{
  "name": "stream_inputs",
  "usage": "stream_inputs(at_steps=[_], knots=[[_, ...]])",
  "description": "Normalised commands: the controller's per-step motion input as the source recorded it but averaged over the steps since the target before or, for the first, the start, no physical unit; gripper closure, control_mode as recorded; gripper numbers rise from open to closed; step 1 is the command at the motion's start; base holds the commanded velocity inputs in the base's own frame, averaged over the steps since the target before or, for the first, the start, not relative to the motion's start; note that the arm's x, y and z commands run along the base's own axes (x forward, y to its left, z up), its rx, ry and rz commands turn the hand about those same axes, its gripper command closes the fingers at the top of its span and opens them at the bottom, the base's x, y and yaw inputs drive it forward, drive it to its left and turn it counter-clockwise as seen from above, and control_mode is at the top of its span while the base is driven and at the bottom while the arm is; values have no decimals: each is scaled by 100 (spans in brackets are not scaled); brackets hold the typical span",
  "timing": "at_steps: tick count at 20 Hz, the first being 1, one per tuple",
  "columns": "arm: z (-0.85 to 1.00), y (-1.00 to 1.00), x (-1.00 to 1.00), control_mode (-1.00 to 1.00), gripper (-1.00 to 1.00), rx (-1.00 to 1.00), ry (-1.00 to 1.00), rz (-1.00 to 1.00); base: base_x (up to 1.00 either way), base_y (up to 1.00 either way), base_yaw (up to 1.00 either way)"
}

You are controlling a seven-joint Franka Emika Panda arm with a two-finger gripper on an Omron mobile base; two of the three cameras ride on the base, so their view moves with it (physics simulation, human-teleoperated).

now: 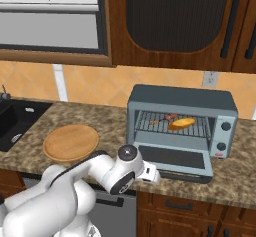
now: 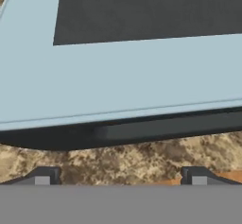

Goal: Pick up the kebab skewer and baguette bread, and place them inside the toaster oven. Close the toaster oven door and start by setting the timer.

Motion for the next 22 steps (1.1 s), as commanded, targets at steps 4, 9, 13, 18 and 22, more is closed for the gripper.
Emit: stream_inputs(at_steps=[4,9,13,18,22], knots=[[-5,1,10,-100,-100,0,0,0,0,0,0],[0,2,18,-100,-100,0,-3,0,0,0,0],[0,11,23,-100,-100,0,-11,0,0,0,0],[11,5,20,-100,-100,0,-19,0,0,0,0],[29,5,40,-100,-100,0,-22,0,0,0,0]])
